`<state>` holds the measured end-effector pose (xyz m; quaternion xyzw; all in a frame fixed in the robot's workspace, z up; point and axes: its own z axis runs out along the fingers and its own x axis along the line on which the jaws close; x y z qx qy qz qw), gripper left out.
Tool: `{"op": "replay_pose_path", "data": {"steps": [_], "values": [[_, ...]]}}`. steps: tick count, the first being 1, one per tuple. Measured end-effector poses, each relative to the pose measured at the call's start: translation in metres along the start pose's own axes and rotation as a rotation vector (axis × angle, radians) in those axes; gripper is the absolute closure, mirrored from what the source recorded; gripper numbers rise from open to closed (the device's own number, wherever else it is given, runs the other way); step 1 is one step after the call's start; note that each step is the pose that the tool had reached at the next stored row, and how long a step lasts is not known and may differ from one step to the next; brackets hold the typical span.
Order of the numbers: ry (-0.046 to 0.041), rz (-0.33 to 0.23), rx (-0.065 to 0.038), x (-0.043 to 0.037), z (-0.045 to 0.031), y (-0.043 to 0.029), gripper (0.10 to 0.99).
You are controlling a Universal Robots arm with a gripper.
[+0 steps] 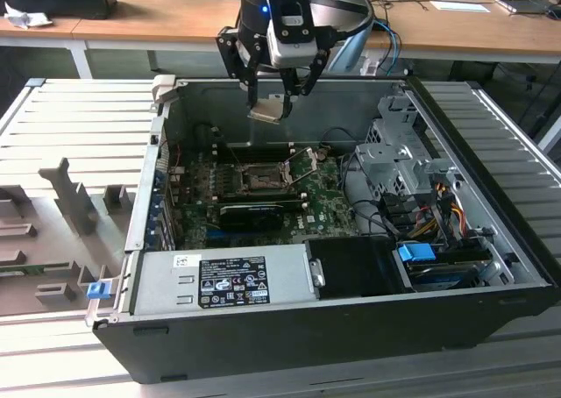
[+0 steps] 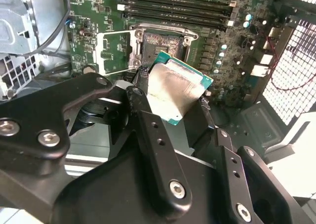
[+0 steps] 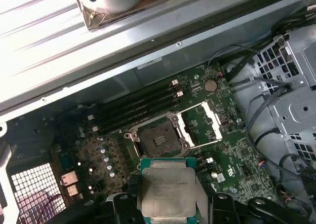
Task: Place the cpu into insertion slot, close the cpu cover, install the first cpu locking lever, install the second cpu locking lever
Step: 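Place the cpu into insertion slot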
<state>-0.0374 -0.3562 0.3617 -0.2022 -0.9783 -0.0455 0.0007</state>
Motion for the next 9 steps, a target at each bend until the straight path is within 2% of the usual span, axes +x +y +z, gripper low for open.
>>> {"op": "replay_pose_path", "data": {"steps": [9], "values": [[-0.0064,0.072,-0.002,0.0000,0.0003,0.0000,0.557]]}}
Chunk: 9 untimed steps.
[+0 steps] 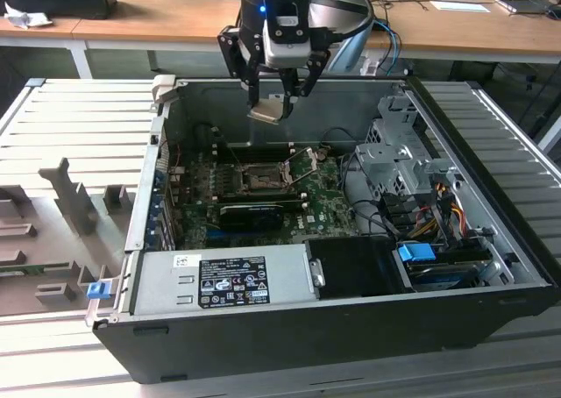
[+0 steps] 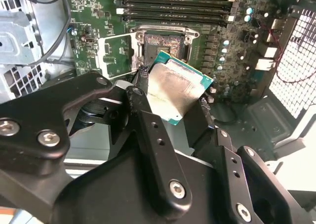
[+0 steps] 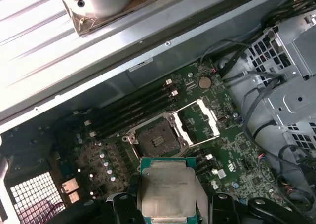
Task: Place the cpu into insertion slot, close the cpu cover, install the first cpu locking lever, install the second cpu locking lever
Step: 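Place the cpu into insertion slot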
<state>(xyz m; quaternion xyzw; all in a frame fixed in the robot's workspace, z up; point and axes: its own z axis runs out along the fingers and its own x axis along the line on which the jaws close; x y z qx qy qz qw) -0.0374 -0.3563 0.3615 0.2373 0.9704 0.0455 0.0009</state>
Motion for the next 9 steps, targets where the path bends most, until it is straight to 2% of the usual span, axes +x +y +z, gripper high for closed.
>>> {"op": "replay_pose_path", "data": {"steps": [6,9], "values": [[-0.0032,0.028,0.000,0.0006,0.0003,0.0012,0.557],[-0.0064,0.062,0.001,0.0006,0.0002,0.0012,0.557]]}}
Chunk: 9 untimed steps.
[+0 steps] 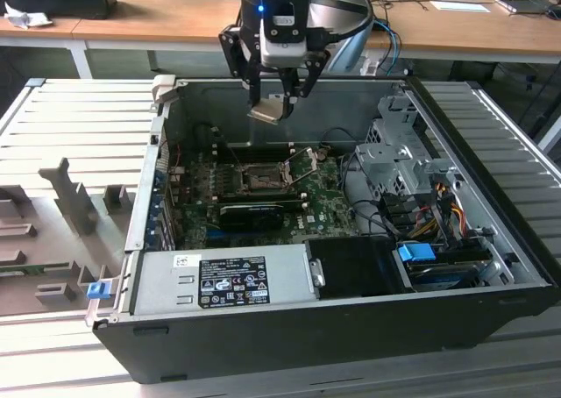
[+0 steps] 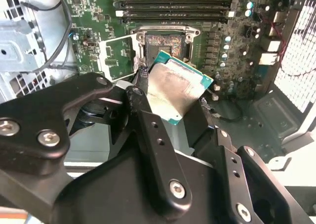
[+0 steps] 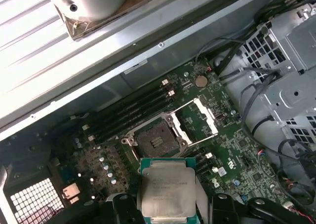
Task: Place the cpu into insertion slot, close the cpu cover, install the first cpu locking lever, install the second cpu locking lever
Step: 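Place the cpu into insertion slot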
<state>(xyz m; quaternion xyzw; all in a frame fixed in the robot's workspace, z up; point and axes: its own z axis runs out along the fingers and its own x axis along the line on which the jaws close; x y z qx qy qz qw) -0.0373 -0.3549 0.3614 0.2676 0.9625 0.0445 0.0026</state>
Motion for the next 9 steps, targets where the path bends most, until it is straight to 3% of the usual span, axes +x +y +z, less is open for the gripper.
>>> {"op": "replay_pose_path", "data": {"steps": [4,9], "values": [[-0.0077,0.086,-0.001,0.0000,0.0012,0.0000,0.557],[-0.0088,0.097,0.000,0.0000,0.0045,-0.0003,0.557]]}}
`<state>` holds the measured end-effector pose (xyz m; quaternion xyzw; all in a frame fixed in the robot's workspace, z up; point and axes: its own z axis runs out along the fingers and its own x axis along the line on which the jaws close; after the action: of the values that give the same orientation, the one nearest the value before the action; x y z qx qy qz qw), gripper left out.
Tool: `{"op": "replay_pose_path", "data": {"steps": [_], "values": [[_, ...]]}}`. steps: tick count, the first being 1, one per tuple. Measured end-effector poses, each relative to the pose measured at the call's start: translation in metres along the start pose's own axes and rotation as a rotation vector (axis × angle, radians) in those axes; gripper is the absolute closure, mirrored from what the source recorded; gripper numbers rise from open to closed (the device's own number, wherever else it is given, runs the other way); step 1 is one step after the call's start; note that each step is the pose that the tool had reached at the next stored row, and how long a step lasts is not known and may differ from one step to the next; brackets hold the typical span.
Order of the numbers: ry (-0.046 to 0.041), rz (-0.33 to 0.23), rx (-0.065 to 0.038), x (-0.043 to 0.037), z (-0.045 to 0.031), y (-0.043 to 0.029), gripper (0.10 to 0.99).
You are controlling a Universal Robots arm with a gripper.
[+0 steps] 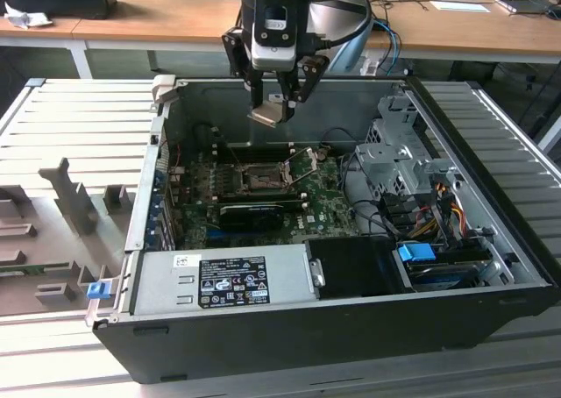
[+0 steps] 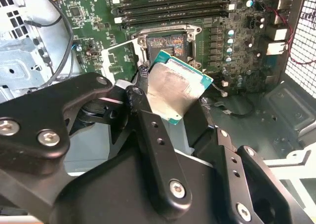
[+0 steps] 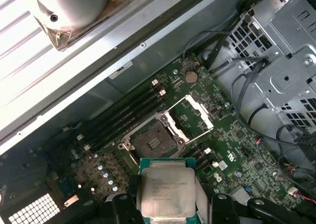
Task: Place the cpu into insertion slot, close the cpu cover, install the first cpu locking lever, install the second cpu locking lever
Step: 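Place the cpu into insertion slot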
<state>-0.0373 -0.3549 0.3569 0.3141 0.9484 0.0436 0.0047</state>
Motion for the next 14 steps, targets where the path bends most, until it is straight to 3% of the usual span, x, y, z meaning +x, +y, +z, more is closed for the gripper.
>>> {"op": "replay_pose_path", "data": {"steps": [14], "values": [[-0.0071,0.082,-0.002,0.0000,0.0007,0.0000,0.557]]}}
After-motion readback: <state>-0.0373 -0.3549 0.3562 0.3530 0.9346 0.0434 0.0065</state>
